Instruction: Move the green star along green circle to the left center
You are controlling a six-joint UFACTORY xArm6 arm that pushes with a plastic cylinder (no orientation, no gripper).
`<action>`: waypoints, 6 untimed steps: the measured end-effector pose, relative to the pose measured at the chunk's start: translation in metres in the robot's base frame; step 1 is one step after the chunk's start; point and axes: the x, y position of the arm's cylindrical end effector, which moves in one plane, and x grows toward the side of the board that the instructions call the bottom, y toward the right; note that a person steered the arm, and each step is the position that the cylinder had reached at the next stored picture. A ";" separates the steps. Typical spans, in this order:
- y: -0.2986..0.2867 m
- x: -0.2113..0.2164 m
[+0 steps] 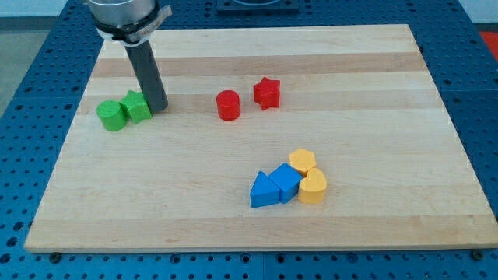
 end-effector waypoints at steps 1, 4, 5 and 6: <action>-0.003 0.008; -0.024 0.010; -0.031 0.010; -0.041 0.010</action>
